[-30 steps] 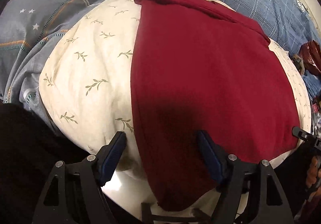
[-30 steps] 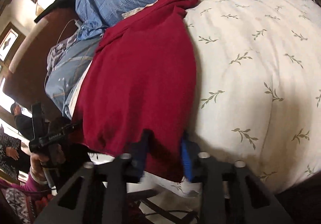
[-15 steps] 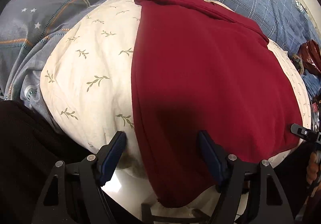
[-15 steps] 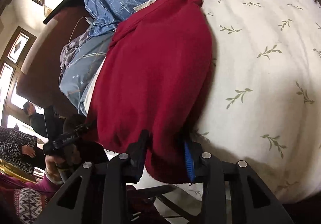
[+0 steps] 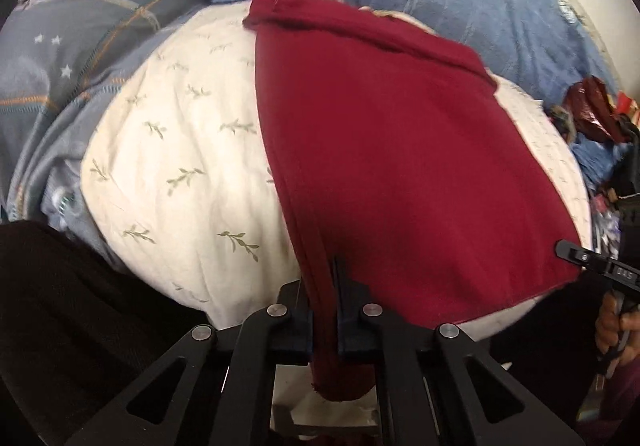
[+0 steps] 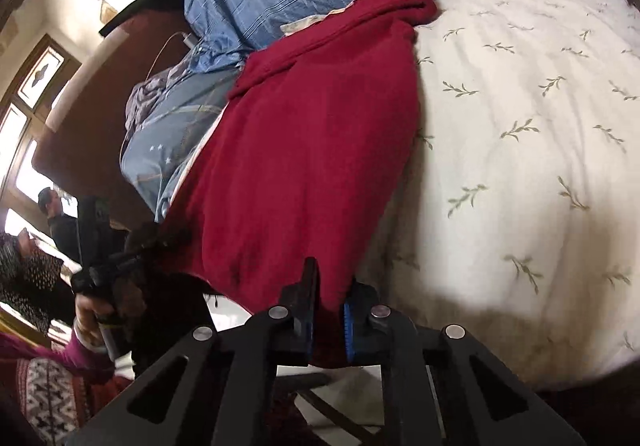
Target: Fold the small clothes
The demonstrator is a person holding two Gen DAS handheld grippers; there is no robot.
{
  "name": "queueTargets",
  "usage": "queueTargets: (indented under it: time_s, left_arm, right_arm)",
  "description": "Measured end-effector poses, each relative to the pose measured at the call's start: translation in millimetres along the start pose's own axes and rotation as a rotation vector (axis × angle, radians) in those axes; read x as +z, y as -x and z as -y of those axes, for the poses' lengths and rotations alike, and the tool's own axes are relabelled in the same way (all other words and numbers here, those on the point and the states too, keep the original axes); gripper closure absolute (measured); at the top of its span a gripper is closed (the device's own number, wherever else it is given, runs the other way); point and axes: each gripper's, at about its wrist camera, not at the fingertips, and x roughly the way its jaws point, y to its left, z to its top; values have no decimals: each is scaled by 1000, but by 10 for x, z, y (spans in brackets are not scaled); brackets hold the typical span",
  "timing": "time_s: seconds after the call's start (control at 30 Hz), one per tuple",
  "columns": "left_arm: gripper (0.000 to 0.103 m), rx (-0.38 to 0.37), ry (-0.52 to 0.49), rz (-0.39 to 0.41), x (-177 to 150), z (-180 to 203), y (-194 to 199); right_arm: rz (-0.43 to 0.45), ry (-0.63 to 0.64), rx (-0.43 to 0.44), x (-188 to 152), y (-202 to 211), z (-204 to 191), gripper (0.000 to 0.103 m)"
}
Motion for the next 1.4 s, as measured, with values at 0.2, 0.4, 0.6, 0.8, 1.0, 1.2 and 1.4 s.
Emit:
queueTargets:
  time_s: [0.2, 0.4, 0.6, 0.8, 1.0, 1.2, 1.4]
  left_arm:
    - [98, 17, 27, -45, -76, -153, -73]
    - [90, 43, 31, -55, -59, -124, -175]
    - [75, 74, 62, -67, -61, -121, -273]
    - [67, 90, 71, -64, -54, -131, -316]
    - [65, 92, 71, -60, -64, -142, -323]
    - [65, 98, 62, -56, -72, -131, -334]
    - [96, 52, 27, -63, -55, -103, -276]
  right_arm:
    - [-81, -26, -18, -86, -148, 73, 94]
    - [-94, -36, -17, -53, -184, 61, 81]
    - [-120, -85, -1, -85, -242, 131, 69]
    - [-125, -64, 6, -83, -262, 95, 60]
    - [-122, -71, 13, -90, -255, 117, 60]
    - [-132, -44, 3, -77, -301, 57, 85]
    - [-93, -18, 56, 8, -254, -71, 91]
